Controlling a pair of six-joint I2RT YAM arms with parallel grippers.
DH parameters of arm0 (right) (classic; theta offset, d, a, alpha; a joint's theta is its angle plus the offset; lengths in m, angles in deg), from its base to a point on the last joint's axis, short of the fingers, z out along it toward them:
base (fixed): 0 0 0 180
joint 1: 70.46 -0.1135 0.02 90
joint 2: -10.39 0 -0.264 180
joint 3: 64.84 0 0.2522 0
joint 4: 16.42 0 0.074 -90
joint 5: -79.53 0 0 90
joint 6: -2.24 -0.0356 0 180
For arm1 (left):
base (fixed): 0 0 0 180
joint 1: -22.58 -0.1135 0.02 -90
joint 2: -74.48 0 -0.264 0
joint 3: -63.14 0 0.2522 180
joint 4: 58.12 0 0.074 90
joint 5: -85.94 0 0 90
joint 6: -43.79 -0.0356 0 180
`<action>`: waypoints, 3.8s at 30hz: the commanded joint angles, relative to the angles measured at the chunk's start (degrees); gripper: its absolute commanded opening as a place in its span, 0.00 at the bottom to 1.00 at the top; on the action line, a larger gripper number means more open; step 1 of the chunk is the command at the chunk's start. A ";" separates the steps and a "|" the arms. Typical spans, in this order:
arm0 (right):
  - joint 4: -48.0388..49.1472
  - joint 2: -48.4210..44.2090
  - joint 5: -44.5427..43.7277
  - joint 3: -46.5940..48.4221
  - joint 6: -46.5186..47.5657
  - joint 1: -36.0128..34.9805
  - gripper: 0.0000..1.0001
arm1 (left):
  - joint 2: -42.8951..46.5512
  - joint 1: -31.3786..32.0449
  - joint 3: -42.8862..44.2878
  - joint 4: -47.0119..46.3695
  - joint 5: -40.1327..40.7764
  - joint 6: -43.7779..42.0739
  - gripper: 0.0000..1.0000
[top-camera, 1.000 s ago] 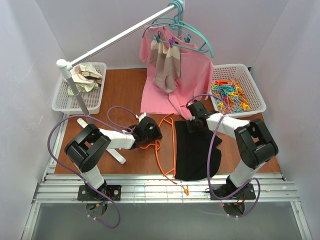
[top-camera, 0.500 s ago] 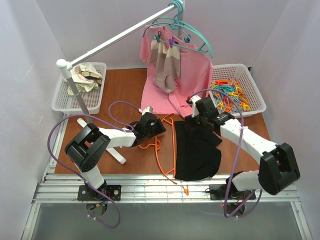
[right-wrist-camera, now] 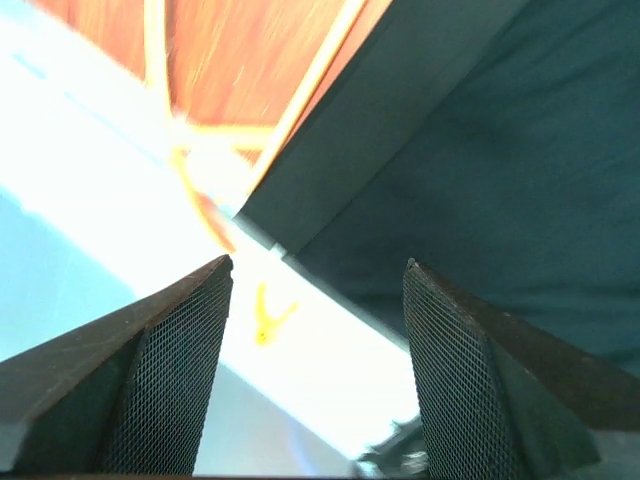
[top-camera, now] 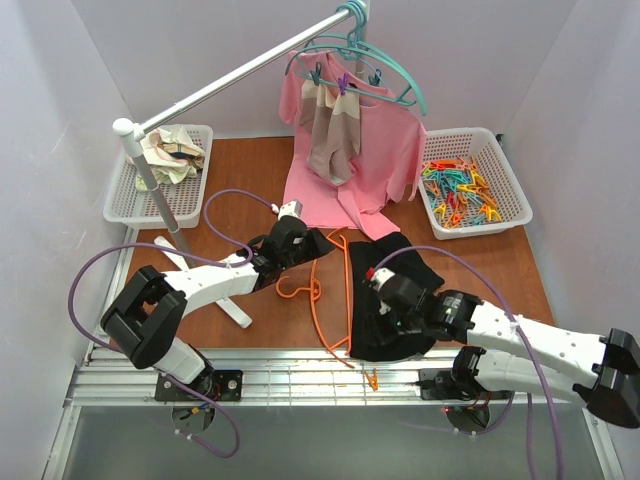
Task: Clip the underwear to the hanger
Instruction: Pick up the clamp at the center of the board.
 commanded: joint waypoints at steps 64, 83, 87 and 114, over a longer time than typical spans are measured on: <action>-19.06 18.01 -16.75 6.58 -53.90 -41.12 0.04 | 6.67 0.46 -1.72 8.12 -4.22 -6.26 0.52; -14.98 14.80 -15.70 26.87 -8.31 -6.42 0.01 | 15.28 -3.14 -3.74 1.71 -16.79 -8.99 0.54; -8.03 21.59 -8.96 31.90 1.45 0.70 0.01 | 16.69 -5.51 -4.36 -1.63 -22.85 -9.25 0.54; 8.94 27.58 66.82 24.35 10.88 33.68 0.01 | 11.07 -16.51 -5.07 -19.48 -55.14 -3.36 0.51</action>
